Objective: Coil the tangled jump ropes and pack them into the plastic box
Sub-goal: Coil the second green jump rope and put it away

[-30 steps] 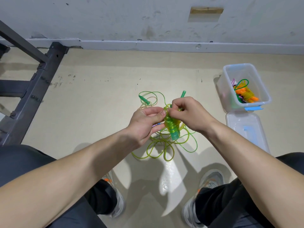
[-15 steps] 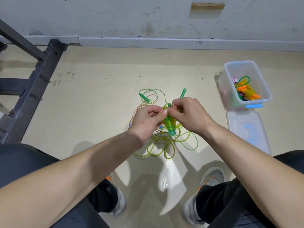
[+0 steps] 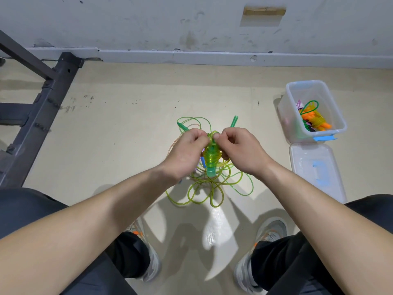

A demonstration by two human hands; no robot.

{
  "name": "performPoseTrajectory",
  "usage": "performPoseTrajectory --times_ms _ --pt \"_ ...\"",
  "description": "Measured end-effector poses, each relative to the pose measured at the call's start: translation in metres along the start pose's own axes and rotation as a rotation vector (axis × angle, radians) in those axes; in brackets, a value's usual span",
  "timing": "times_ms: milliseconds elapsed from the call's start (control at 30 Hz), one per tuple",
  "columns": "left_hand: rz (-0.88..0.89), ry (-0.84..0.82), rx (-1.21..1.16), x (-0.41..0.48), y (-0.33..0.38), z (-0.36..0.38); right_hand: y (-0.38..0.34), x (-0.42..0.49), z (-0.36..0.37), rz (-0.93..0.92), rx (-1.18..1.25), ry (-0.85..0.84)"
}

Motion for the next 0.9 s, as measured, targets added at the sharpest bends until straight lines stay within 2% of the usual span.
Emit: performPoseTrajectory --times_ms 100,233,300,400,533,633,733,833,900 --pt "0.027 0.045 0.082 0.001 -0.001 -0.002 -0.002 -0.001 0.002 -0.002 0.063 -0.052" --pt "0.040 0.168 0.137 -0.003 0.006 -0.005 -0.010 -0.004 0.005 -0.047 -0.121 -0.080" --pt "0.047 0.247 0.144 -0.002 0.007 -0.009 -0.011 -0.005 0.005 -0.034 -0.128 -0.048" --pt "0.113 0.314 0.124 -0.001 0.011 -0.015 -0.008 -0.009 0.003 -0.025 -0.081 0.086" --pt "0.126 0.320 0.057 0.002 0.015 -0.022 -0.007 -0.013 0.004 -0.082 -0.081 0.213" --pt "0.087 0.327 -0.037 0.006 0.014 -0.024 -0.006 -0.013 0.008 -0.048 -0.001 0.197" --pt "0.034 0.290 -0.104 0.007 0.011 -0.020 -0.003 -0.014 0.015 -0.024 -0.143 0.124" --pt "-0.031 0.196 -0.181 0.009 0.007 -0.013 0.002 -0.010 0.010 -0.079 -0.347 0.251" --pt "-0.042 0.148 -0.183 0.010 0.008 -0.013 0.007 -0.004 0.010 -0.109 -0.352 0.232"
Point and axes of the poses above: each hand's wrist, its own x-axis towards the middle knuckle, its own z-axis out of the palm, y = z × x, the point moved 5 cm from there along x, towards the middle knuckle, and after that the axes turned 13 degrees about x, right-handed, at the moved point
